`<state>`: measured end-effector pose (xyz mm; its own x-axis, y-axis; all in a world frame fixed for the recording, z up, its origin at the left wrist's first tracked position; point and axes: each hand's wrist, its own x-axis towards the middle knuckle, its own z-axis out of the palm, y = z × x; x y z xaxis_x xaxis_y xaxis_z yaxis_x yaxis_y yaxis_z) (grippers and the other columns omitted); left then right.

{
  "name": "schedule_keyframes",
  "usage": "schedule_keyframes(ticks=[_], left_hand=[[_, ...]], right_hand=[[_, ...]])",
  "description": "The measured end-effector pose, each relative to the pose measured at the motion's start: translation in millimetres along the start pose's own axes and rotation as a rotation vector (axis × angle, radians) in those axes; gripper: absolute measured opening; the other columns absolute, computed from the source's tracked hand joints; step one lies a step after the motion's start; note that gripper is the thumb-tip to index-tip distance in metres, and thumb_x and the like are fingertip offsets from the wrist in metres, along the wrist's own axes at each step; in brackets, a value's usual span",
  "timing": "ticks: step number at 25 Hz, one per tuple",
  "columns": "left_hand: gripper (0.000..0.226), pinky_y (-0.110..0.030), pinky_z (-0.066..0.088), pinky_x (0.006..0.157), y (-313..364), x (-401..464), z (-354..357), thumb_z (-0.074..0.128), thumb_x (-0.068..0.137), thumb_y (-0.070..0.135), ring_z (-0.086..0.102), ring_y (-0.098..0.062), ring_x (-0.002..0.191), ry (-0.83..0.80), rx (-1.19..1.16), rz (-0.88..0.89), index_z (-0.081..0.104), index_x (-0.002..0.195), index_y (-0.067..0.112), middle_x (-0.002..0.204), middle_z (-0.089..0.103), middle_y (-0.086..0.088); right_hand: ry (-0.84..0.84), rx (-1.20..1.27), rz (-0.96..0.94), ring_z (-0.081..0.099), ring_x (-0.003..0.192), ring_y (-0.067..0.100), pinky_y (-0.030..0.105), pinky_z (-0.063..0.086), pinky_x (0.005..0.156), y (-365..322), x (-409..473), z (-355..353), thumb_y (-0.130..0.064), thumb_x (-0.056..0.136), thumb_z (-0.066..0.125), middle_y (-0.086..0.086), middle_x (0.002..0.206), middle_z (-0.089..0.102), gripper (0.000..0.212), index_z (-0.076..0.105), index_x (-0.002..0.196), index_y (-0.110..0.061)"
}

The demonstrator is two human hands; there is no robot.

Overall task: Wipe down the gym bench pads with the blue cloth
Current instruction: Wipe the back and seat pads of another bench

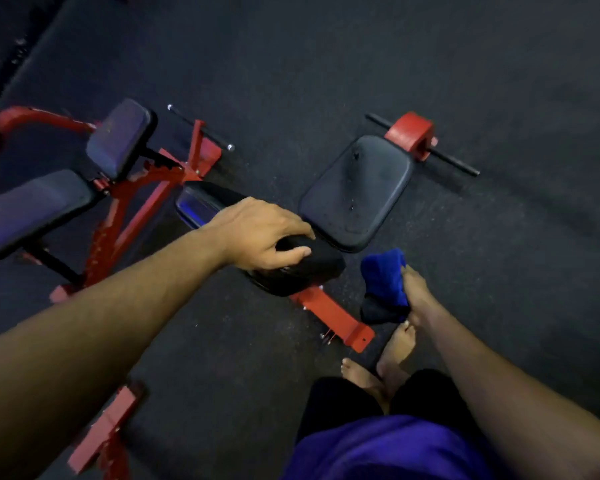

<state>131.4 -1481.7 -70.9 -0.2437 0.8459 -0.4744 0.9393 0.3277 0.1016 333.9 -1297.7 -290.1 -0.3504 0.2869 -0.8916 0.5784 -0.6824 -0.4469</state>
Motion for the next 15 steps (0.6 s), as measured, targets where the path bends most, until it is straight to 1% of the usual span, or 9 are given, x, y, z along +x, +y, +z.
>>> schedule_keyframes(ticks=[1,2,5,7,9,11,13,14,15], left_hand=[[0.071,-0.036,0.053,0.079,2.0,-2.5,0.1,0.014,0.088,0.068,0.066,-0.017,0.116,0.038,0.015,-0.037,0.062,0.131,0.036,0.128,0.068,0.013],[0.072,-0.035,0.053,0.078,3.9,-5.4,1.1,0.013,0.087,0.068,0.065,-0.017,0.117,0.075,0.025,-0.078,0.062,0.13,0.037,0.127,0.068,0.013],[0.075,-0.037,0.053,0.083,7.2,-12.8,4.3,0.011,0.084,0.066,0.065,-0.019,0.116,0.188,-0.013,-0.235,0.064,0.125,0.034,0.124,0.07,0.011],[0.075,-0.038,0.049,0.095,10.7,-16.2,8.8,0.012,0.086,0.063,0.065,-0.021,0.117,0.243,-0.061,-0.355,0.067,0.124,0.03,0.124,0.07,0.007],[0.062,-0.039,0.036,0.111,14.3,-19.2,16.5,0.022,0.095,0.062,0.063,-0.017,0.121,0.284,-0.061,-0.46,0.068,0.123,0.031,0.126,0.07,0.009],[0.046,-0.041,0.025,0.117,21.3,-22.3,23.0,0.036,0.102,0.059,0.059,-0.013,0.125,0.326,-0.06,-0.537,0.069,0.122,0.035,0.128,0.069,0.013],[0.041,-0.044,0.017,0.12,27.0,-21.3,24.4,0.042,0.102,0.058,0.053,-0.013,0.132,0.341,-0.085,-0.608,0.069,0.123,0.036,0.133,0.066,0.013],[0.041,-0.047,0.011,0.123,28.4,-18.5,23.8,0.043,0.101,0.057,0.048,-0.013,0.138,0.323,-0.1,-0.661,0.068,0.126,0.036,0.139,0.063,0.012],[0.043,-0.051,0.003,0.124,29.8,-15.6,23.3,0.044,0.1,0.057,0.04,-0.014,0.144,0.293,-0.112,-0.728,0.064,0.132,0.036,0.146,0.057,0.011]], right_hand=[[-0.034,-0.065,-0.038,0.061,0.065,0.018,0.024,0.047,0.061,-3.0,-14.8,-1.5,-0.023,0.101,0.046,0.005,0.078,0.067,0.021,0.065,0.101,-0.015],[-0.058,-0.121,-0.08,0.06,0.067,0.018,0.026,0.047,0.063,-7.1,-31.1,-4.2,-0.02,0.101,0.045,0.007,0.081,0.066,0.02,0.064,0.098,-0.016],[-0.117,-0.155,-0.142,0.063,0.054,0.01,0.018,0.048,0.05,-22.7,-68.6,-16.5,-0.013,0.101,0.043,-0.003,0.063,0.069,0.022,0.063,0.092,-0.018],[-0.145,-0.114,-0.145,0.061,0.051,0.009,0.018,0.047,0.048,-30.6,-83.9,-28.0,-0.012,0.1,0.044,-0.003,0.056,0.065,0.021,0.063,0.091,-0.014],[-0.123,-0.06,-0.131,0.059,0.057,0.013,0.024,0.046,0.054,-36.0,-87.4,-35.8,-0.014,0.099,0.047,0.001,0.06,0.064,0.018,0.063,0.093,-0.012],[-0.08,-0.037,-0.099,0.056,0.058,0.015,0.028,0.044,0.058,-41.6,-82.6,-38.5,-0.019,0.099,0.05,0.002,0.057,0.063,0.019,0.063,0.089,-0.01],[-0.067,-0.023,-0.042,0.057,0.055,0.016,0.029,0.044,0.06,-48.8,-69.5,-39.0,-0.026,0.098,0.051,0.002,0.053,0.064,0.024,0.061,0.083,-0.01],[-0.065,-0.051,-0.02,0.06,0.058,0.017,0.029,0.047,0.063,-52.7,-57.9,-39.7,-0.031,0.096,0.053,0.002,0.057,0.066,0.027,0.062,0.084,-0.01],[-0.07,-0.115,-0.021,0.065,0.064,0.019,0.031,0.051,0.068,-55.9,-44.5,-40.6,-0.04,0.091,0.057,0.003,0.068,0.071,0.031,0.065,0.087,-0.011]])
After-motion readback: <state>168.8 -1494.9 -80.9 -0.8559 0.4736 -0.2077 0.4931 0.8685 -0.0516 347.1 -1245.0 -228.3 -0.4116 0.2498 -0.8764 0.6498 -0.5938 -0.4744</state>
